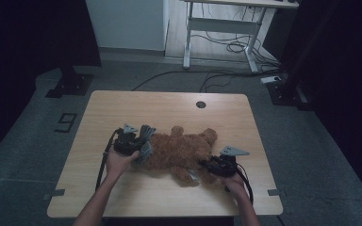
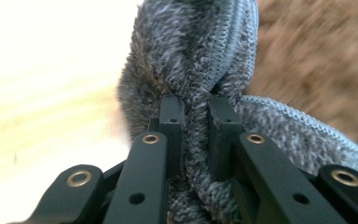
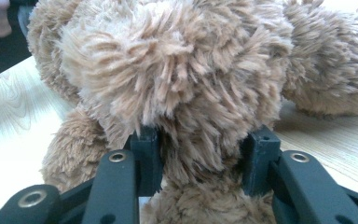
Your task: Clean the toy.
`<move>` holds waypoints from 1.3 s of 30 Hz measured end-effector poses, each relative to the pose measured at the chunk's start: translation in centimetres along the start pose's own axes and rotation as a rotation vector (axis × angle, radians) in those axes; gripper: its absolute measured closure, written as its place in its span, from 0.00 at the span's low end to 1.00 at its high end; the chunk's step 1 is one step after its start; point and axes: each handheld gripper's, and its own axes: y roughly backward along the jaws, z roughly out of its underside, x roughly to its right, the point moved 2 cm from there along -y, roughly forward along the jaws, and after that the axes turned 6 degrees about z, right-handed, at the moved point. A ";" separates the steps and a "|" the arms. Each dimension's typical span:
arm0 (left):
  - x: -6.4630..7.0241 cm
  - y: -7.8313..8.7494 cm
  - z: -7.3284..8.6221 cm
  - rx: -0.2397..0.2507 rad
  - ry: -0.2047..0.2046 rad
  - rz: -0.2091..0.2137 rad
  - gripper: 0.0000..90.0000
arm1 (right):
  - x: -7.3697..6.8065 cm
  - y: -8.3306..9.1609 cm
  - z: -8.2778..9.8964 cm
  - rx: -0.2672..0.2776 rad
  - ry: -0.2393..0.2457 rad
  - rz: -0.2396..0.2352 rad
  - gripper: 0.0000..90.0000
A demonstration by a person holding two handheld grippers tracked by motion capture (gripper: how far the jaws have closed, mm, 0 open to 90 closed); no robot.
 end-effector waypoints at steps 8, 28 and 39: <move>-0.7 -1.5 2.2 -0.011 0.085 0.079 0.87 | 0.0 0.0 0.0 0.002 -0.004 0.004 0.64; 2.2 0.7 -6.9 0.131 -0.059 0.095 0.87 | 2.4 -0.7 -0.9 0.036 -0.025 0.064 0.65; 5.3 -4.8 -7.3 0.038 -0.132 0.066 0.86 | 2.3 -0.7 -0.9 0.039 -0.015 0.069 0.64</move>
